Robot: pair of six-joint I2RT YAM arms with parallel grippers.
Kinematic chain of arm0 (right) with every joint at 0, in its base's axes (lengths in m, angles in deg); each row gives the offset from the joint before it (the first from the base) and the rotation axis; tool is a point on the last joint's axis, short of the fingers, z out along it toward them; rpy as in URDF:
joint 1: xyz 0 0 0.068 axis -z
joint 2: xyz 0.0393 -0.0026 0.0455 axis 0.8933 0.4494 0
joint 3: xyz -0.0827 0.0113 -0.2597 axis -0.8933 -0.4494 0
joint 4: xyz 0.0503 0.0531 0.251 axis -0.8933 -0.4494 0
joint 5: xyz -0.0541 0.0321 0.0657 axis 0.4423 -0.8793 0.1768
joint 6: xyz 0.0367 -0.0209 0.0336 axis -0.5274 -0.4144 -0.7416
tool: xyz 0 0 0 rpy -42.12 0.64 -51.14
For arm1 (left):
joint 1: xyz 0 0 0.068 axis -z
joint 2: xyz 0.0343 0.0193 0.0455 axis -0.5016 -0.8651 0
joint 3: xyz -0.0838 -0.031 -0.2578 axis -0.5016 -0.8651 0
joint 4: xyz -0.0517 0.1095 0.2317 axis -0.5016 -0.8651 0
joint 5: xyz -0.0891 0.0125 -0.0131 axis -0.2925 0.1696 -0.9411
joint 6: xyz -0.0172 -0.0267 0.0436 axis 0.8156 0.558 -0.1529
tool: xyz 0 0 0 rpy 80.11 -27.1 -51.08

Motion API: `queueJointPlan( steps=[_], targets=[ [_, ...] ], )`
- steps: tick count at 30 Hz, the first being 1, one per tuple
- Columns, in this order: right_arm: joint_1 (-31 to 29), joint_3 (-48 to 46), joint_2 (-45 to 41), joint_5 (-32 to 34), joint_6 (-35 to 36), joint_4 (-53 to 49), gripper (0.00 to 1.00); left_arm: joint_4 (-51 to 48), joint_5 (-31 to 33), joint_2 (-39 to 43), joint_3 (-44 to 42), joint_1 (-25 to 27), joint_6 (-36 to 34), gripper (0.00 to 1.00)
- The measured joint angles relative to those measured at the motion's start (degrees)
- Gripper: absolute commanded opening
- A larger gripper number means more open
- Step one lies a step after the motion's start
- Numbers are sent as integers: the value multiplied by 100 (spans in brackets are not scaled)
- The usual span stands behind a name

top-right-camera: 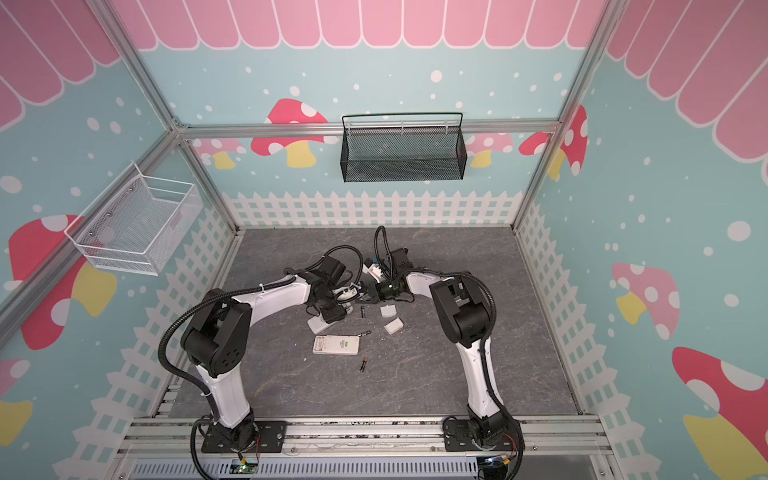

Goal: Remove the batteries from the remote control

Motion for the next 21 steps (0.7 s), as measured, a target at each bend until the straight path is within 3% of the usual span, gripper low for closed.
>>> queueJointPlan(
  steps=[5, 21],
  targets=[
    [2, 0, 2, -48, -68, 70, 0, -48, -4, -31, 55, -13, 61, 55],
    [37, 0, 13, -151, -212, 234, 0, -177, -92, -127, 334, -103, 216, 45]
  ],
)
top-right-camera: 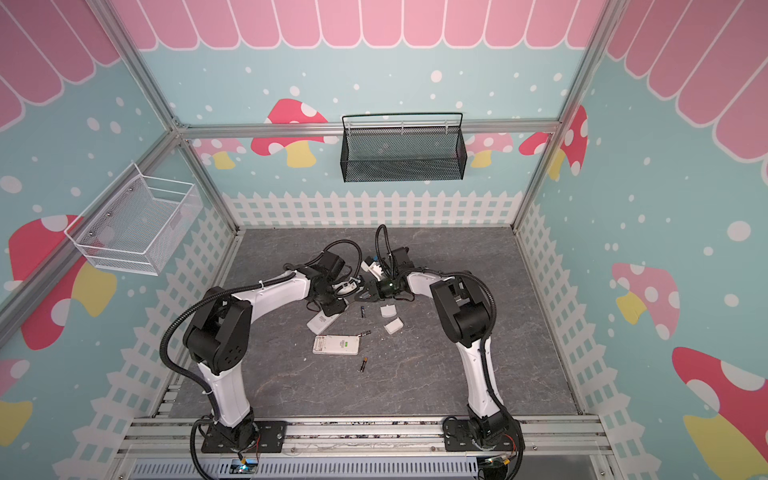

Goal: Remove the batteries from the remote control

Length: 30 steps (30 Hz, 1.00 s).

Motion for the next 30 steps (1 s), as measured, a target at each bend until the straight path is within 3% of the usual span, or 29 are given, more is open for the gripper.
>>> queueJointPlan(
  steps=[7, 13, 19, 25, 30],
  targets=[
    [0, 0, 2, -46, -107, 63, 0, 0, 9, 0, 13, -17, 2, 43],
    [-2, 0, 2, -90, -195, 142, 0, 31, 63, 0, 17, -46, 24, 31],
    [0, -26, 2, -81, -254, 341, 0, 46, 157, 0, 17, -59, 22, 29],
    [-2, -74, 0, -81, -297, 461, 0, 37, 273, 4, 17, -66, 0, 35],
    [-11, -48, -70, 192, -160, 232, 0, -31, 297, 203, 0, -175, 46, 58]
  ],
)
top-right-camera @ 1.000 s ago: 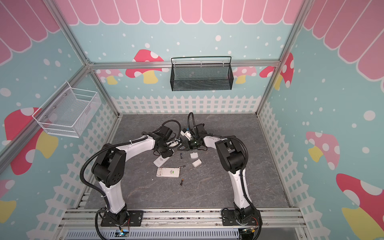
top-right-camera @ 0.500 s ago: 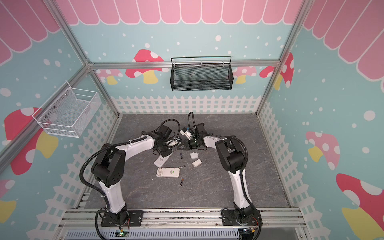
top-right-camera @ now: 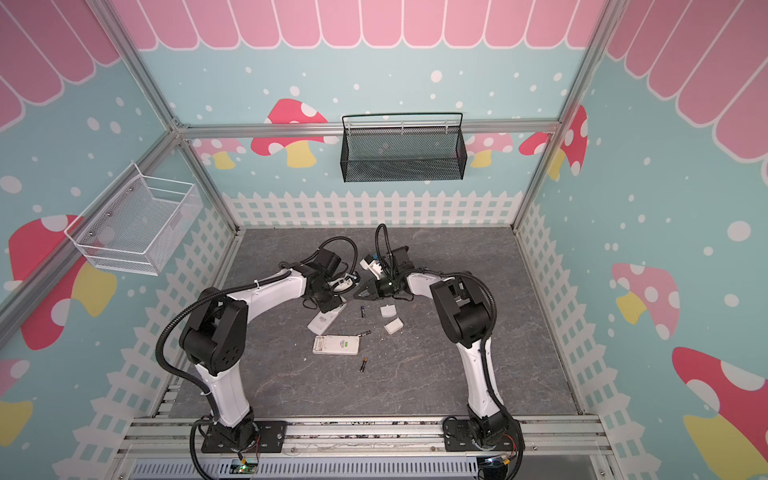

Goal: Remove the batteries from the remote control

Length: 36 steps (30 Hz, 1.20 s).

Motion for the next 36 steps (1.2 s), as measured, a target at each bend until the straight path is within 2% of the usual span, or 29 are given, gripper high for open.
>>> queueJointPlan(
  steps=[4, 8, 14, 22, 28, 36],
  targets=[
    [-4, 133, -63, 354, 179, -284, 0, 15, -146, 452, -238, -103, 173, 76],
    [-24, 247, -103, 577, 273, -426, 0, 105, -332, 737, -599, -118, 354, 84],
    [-170, 498, -101, 734, 332, -597, 0, 345, -304, 734, -931, -186, 474, 82],
    [-302, 953, -68, 1064, 566, -1040, 0, 645, -144, 734, -1075, -680, 490, 81],
    [-297, 1169, 31, 1307, 787, -1399, 0, 728, -120, 697, -1082, -693, 424, 81],
    [-319, 1351, 168, 1303, 1054, -1655, 0, 767, -116, 557, -1080, -693, 352, 81]
  ],
)
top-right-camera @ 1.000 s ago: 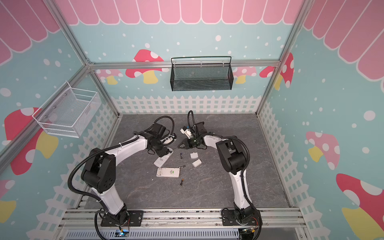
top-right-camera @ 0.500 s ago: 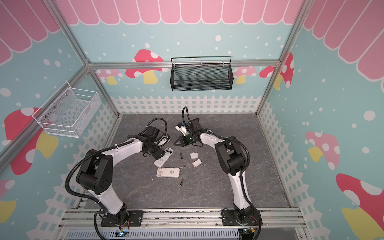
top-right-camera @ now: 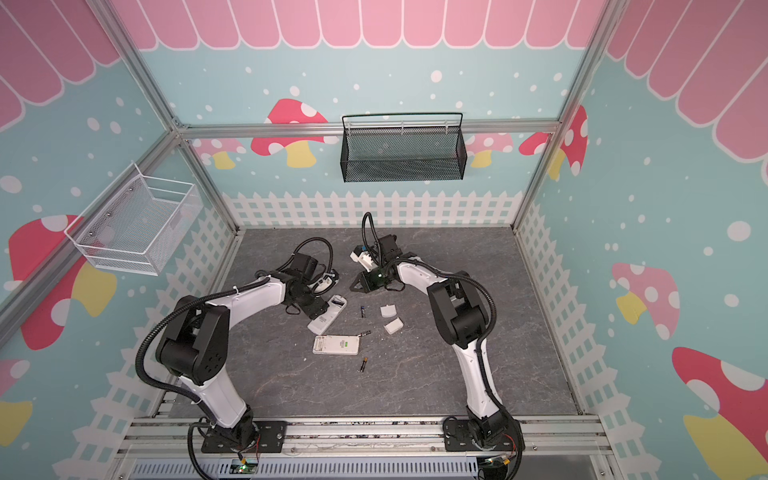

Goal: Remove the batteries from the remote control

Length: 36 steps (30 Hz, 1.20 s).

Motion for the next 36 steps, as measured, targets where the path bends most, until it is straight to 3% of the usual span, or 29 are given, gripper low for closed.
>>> queueJointPlan(
  steps=[18, 29, 36],
  targets=[
    [-216, 597, 190, 407, 367, -549, 0, 42, 127, -20, 7, 33, -210, 80],
    [-330, 925, 286, 682, 848, -1386, 0, 184, 210, -96, 79, 72, -219, 79],
    [-286, 940, 345, 267, 1040, -1611, 0, 177, 258, -109, 96, 101, -264, 79]
  ],
)
